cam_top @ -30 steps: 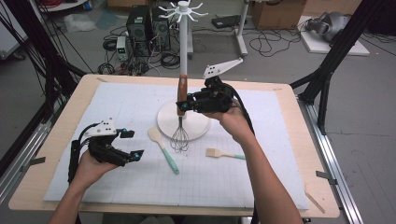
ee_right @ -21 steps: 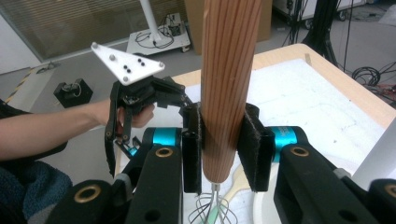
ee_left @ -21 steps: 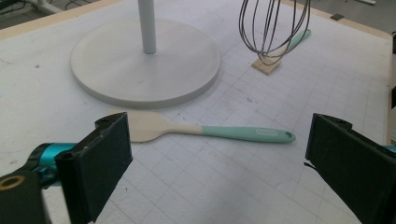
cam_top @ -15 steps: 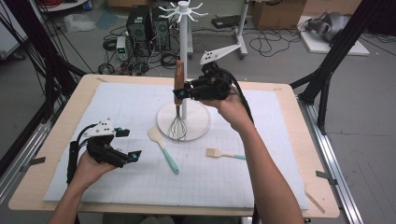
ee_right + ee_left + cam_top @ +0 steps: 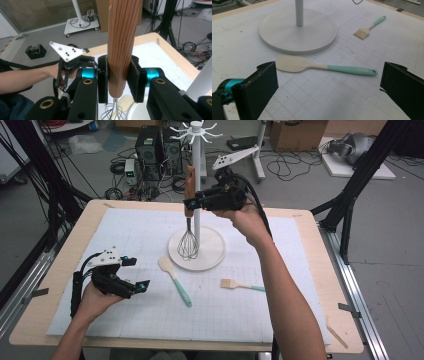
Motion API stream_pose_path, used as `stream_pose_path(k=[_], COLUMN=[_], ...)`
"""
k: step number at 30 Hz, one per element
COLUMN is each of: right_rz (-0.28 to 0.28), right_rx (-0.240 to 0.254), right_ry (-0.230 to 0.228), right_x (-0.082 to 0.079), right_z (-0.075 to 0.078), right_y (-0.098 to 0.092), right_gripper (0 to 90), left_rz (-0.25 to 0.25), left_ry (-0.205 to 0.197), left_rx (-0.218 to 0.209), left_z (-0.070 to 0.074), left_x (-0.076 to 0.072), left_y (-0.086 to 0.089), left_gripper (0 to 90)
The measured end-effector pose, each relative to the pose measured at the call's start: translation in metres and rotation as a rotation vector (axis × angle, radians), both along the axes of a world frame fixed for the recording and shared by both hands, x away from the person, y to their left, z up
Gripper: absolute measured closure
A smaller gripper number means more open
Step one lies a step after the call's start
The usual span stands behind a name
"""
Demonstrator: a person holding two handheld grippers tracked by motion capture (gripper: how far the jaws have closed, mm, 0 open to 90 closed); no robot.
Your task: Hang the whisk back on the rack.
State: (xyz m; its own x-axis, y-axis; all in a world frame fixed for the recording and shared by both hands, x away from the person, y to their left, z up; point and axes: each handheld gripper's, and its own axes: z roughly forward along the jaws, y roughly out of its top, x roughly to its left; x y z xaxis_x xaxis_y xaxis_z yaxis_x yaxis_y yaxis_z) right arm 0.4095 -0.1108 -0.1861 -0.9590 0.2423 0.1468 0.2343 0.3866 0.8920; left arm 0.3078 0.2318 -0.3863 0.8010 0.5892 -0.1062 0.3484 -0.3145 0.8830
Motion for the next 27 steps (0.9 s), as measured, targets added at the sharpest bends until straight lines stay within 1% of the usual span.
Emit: stream_pose_path(k=[4,8,9,10,14,20,25,27], right_rz=[-0.005,-0.004,-0.007,-0.007,-0.010,-0.013,-0.022,-0.024], right_rx=[0.004,-0.001,0.001,0.001,0.000,-0.003,-0.005,-0.005], right_ry=[-0.005,0.000,-0.009,-0.001,-0.003,-0.005,-0.009,-0.012], right_x=[0.003,0.004,0.005,0.005,0.008,0.010,0.011,0.012], right_z=[0.006,0.009,0.009,0.011,0.015,0.024,0.033,0.036], right_y=[0.000,0.001,0.001,0.001,0.002,0.003,0.004,0.005], right_gripper=[72.3,72.2,72.2,72.2,72.2,72.3,72.2,72.2], left_rz=[0.003,0.007,0.007,0.006,0.007,0.006,0.017,0.016], left_ry=[0.001,0.002,0.000,0.000,0.000,-0.001,-0.011,-0.008], left_rx=[0.002,-0.001,-0.001,-0.003,-0.004,-0.007,-0.017,-0.013], left_z=[-0.001,-0.001,-0.001,-0.001,-0.001,0.000,0.002,0.002], left_x=[0.000,0.001,0.001,0.001,0.001,0.001,0.000,0.000], left_y=[0.001,0.002,0.002,0.002,0.003,0.003,0.005,0.006], left_gripper=[1.8,1.7,1.8,1.8,1.8,1.8,1.8,1.8])
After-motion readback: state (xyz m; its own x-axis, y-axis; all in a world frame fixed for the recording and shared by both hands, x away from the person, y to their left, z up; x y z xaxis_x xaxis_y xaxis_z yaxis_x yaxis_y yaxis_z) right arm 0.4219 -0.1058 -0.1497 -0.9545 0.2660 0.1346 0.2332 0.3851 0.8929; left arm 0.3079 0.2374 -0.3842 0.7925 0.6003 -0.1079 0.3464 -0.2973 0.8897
